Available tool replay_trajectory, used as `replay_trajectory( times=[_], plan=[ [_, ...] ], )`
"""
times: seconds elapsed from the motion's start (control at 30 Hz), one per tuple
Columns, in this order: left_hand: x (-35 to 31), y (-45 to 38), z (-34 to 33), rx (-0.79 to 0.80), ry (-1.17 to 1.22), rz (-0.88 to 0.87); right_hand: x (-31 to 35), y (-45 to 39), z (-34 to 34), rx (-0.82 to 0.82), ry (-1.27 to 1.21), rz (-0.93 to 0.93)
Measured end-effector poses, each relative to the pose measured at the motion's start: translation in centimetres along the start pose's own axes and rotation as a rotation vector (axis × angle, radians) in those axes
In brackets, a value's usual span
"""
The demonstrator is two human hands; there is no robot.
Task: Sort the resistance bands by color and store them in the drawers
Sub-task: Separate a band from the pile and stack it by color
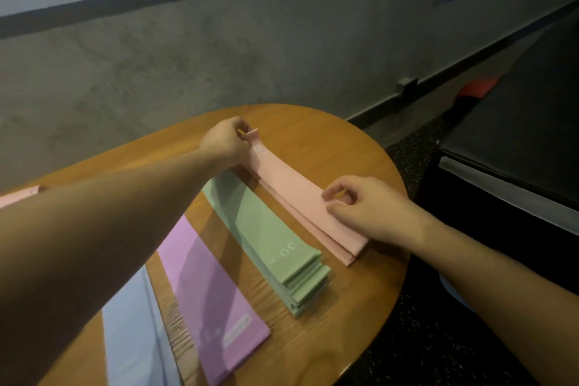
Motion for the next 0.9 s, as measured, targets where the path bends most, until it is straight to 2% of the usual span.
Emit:
replay_trajectory(
  times=[0.13, 0.23, 0.43, 0.73, 0.9],
  plan=[
    [-0.5, -0.4, -0.5, 0.04, -0.394, -0.17, -0.9, 0.1, -0.5, 0.024, 0.043, -0.023],
    [-0.7, -0.4, -0.9, 0.072, -0.516, -0.209, -1.0, 0.4, -0.1, -0.026, 0.106, -0.005],
    [-0.2, 0.0, -0.8, 0.075, -0.475, -0.14, -1.0, 1.2, -0.2, -0.075, 0.203, 0.028],
    [0.3, -0.5, -0.7, 0.144, -0.409, -0.097, -2.1, 3.1, -0.8, 0.101, 0.213, 0.106],
    [-0.4, -0.6, -1.5, 0.144, -0.371, -0.13, -2.9, 3.2, -0.7, 0.1, 0.188, 0.147]
  ],
)
Point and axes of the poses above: each hand's wrist, its own y-axis away from the middle knuckle, its own z-axis out of the back of the hand, x = y × z, the point moved 7 cm from there along -y, towards the middle knuckle, and after that the axes turned 15 degrees about -z, right-handed, at the moved point
